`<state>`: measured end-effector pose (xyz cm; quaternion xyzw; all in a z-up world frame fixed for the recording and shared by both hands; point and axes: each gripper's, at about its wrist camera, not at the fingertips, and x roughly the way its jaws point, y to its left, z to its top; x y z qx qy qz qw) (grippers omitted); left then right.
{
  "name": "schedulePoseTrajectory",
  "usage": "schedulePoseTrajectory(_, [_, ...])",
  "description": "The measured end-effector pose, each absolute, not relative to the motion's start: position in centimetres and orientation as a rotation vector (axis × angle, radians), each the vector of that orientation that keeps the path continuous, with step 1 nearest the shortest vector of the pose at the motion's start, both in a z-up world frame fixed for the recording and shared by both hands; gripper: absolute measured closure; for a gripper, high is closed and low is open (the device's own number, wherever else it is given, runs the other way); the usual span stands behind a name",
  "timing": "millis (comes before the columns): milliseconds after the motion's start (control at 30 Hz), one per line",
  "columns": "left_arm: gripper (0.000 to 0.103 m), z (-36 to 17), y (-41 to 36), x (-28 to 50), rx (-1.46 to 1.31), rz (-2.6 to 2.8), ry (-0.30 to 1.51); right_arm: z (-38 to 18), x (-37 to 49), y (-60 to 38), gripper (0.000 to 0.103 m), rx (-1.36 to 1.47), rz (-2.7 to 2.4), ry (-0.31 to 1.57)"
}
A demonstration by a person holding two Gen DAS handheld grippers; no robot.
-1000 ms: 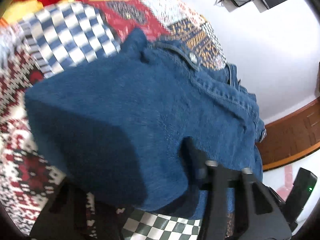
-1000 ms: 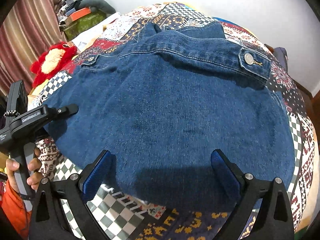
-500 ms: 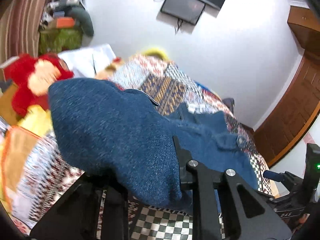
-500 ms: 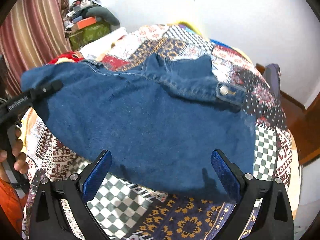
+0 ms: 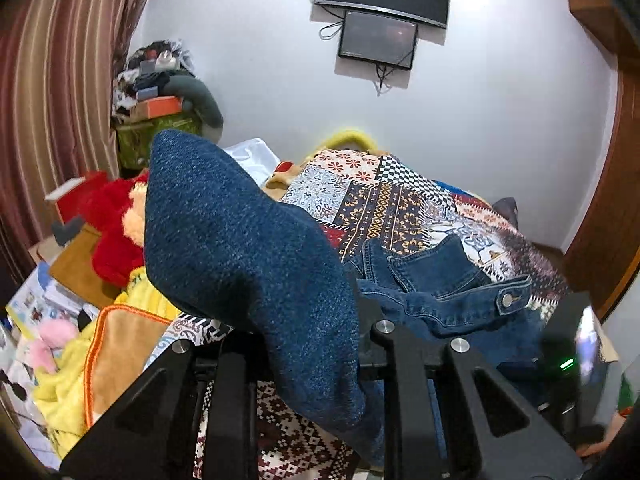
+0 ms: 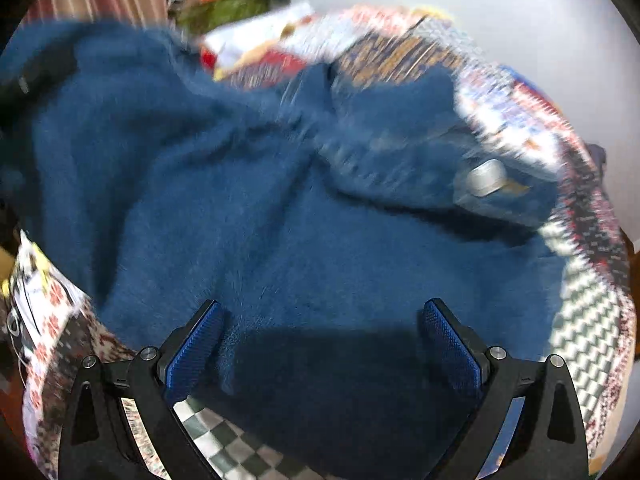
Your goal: Fold large clothes
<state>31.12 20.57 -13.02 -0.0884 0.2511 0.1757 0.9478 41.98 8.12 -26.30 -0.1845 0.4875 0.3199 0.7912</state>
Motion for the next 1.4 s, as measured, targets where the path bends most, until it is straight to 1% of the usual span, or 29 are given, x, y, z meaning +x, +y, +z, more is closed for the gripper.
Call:
schedulePoseTrajectory(67, [0.083, -13.3, 19.5, 31.8, -0.133, 0.353, 0.514, -27.6, 41.8, 8.5, 0.002, -0.414, 0.673, 1.040])
schedulePoseTrajectory(133, [0.083, -13.3, 17.7, 32.5, -0.057, 0.348, 0.505, -27.7, 41.4, 8.6, 0.002, -0.435, 0.672, 1.008])
schedulePoseTrajectory(267, [0.083, -12.1, 14.6, 33.8, 0.026, 0.305, 0.463, -26.9, 41.9, 7.4, 0.002, -0.402, 0.745, 1.061])
schedulePoseTrajectory(333, [0.083, -11.1, 12.2, 34.5, 0.073, 0.261, 0.430, -25.5, 42.1, 5.2, 0.002, -0.323, 0.767, 1.070])
schedulePoseTrajectory(500, [0.084, -10.5, 5.1, 36.3, 0.228, 0.175, 0.384, -22.2, 41.8, -2.5, 0.002, -0.215, 0.651, 1.010])
schedulePoseTrajectory(667, [0.085, -13.2, -2.2, 36.9, 0.357, 0.020, 0.440, -19.7, 42.0, -10.3, 0.002, -0.151, 0.476, 0.962])
schedulePoseTrajectory(833, [0.085, -17.8, -7.0, 35.5, 0.489, -0.122, 0.547, -19.0, 41.8, -16.7, 0.002, -0.048, 0.371, 0.967])
schedulePoseTrajectory(1033, [0.084, -20.9, -7.3, 34.9, 0.502, -0.183, 0.726, -19.4, 39.6, -20.7, 0.002, 0.046, 0.312, 0.981])
schedulePoseTrajectory(1167, [0.082, -21.4, -7.0, 33.9, 0.514, -0.190, 0.763, -19.4, 39.1, -21.8, 0.002, 0.071, 0.308, 0.982])
schedulePoseTrajectory(1267, [0.079, -21.1, -6.1, 33.3, 0.461, -0.201, 0.796, -18.9, 38.7, -21.6, 0.002, 0.081, 0.319, 0.973])
schedulePoseTrajectory(1300, [0.075, -20.9, -5.8, 33.0, 0.455, -0.201, 0.805, -18.6, 38.4, -21.5, 0.002, 0.081, 0.325, 0.966])
schedulePoseTrajectory(1367, [0.067, -20.7, -5.3, 32.6, 0.440, -0.214, 0.830, -17.9, 38.1, -20.9, 0.002, 0.075, 0.343, 0.949])
schedulePoseTrajectory(1400, [0.055, -20.5, -5.2, 32.3, 0.422, -0.238, 0.852, -17.5, 38.0, -20.5, 0.002, 0.069, 0.353, 0.941])
